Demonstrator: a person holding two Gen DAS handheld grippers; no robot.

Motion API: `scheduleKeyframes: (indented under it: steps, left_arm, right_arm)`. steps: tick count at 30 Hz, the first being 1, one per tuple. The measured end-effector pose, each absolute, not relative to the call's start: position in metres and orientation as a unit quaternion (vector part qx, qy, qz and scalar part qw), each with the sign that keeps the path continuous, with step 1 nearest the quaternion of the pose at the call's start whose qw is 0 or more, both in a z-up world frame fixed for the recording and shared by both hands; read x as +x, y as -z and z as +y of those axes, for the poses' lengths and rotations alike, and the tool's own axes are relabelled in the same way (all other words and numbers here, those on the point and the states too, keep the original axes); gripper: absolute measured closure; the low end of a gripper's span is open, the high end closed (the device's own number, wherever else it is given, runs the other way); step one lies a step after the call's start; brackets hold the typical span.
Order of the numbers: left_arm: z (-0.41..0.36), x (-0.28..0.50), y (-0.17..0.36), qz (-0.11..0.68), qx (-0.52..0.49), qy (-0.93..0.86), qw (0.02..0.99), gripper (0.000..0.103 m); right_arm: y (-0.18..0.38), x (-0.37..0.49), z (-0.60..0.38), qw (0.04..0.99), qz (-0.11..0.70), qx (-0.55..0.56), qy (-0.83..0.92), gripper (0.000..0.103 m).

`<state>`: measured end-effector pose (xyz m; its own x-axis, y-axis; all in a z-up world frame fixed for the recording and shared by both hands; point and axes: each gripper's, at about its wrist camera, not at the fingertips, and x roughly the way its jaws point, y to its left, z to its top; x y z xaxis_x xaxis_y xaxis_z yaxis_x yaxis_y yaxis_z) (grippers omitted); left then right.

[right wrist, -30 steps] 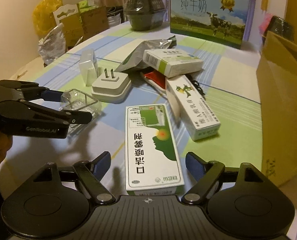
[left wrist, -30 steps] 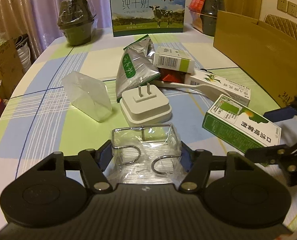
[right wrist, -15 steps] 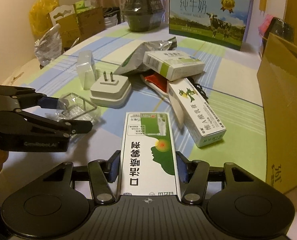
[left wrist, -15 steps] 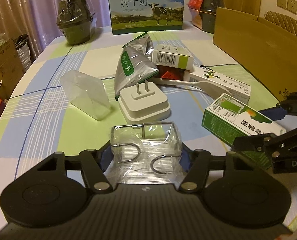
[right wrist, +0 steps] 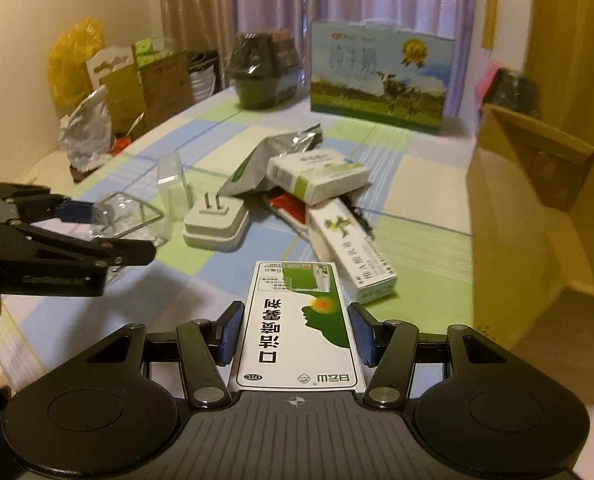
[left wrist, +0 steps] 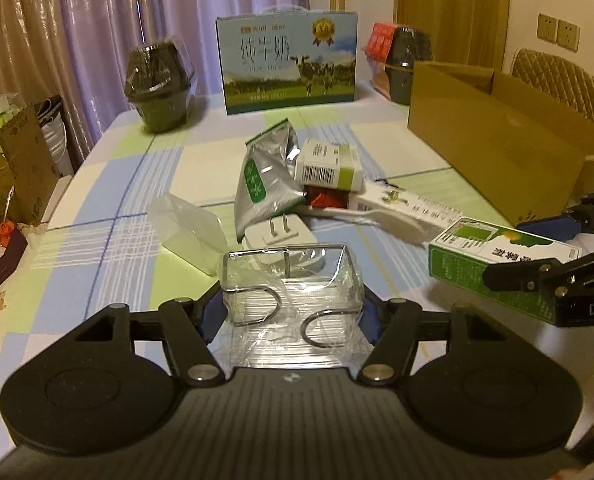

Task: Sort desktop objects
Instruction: 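Carry the bag and the green box with both grippers over the cardboard box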

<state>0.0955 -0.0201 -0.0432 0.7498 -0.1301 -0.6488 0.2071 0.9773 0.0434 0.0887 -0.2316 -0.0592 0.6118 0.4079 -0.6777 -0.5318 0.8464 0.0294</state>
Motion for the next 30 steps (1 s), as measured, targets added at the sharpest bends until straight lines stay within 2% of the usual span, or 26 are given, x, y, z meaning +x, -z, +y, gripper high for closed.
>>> scheduleKeyframes:
  steps: [16,30]
  left_arm:
    - [-0.054,0.062,-0.03,0.299,0.068,0.123,0.944,0.042]
    - [-0.148,0.085,-0.087,0.264,0.076,0.204,0.94,0.042]
  right_arm:
    - [-0.01,0.05,-0.276,0.928,0.287,-0.086,-0.222,0.05]
    - [-0.072,0.071,-0.364,0.96,0.235,-0.062,-0.139,0.05]
